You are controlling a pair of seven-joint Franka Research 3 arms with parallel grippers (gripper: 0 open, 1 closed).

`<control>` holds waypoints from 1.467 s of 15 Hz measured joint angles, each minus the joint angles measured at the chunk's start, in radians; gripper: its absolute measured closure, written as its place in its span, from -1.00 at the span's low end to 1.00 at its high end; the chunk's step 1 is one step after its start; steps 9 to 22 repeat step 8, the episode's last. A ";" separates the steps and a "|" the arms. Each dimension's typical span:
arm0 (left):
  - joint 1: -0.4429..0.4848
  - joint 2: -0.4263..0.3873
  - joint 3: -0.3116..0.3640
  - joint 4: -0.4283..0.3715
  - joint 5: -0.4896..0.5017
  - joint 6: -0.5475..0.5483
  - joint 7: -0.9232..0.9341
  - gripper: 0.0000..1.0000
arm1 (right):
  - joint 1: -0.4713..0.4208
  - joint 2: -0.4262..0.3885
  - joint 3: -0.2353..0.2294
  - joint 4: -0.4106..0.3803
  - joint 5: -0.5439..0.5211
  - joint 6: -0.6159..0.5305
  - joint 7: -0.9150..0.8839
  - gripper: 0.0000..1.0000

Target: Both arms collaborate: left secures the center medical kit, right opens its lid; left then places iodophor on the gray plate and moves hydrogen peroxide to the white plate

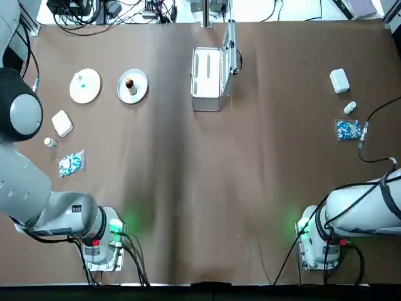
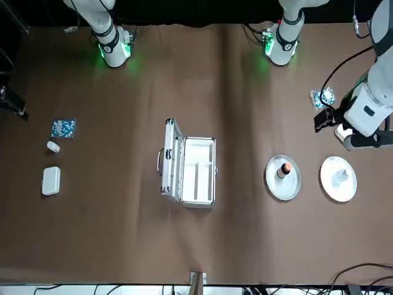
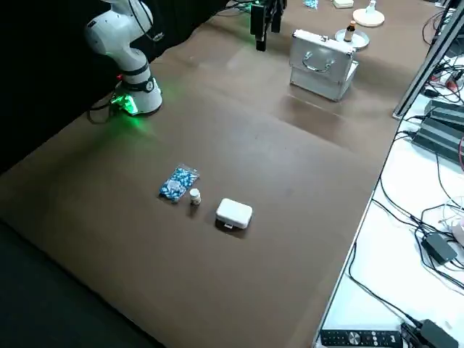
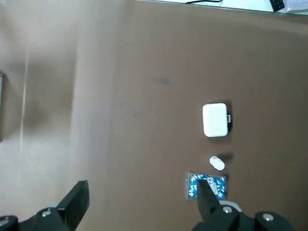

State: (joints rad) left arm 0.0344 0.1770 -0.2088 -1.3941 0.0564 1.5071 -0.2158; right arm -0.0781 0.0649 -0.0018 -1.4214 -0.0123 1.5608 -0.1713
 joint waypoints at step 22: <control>0.020 -0.002 0.001 0.008 -0.002 0.000 0.000 -1.00 | 0.008 -0.001 0.004 0.001 0.000 0.001 0.000 -0.97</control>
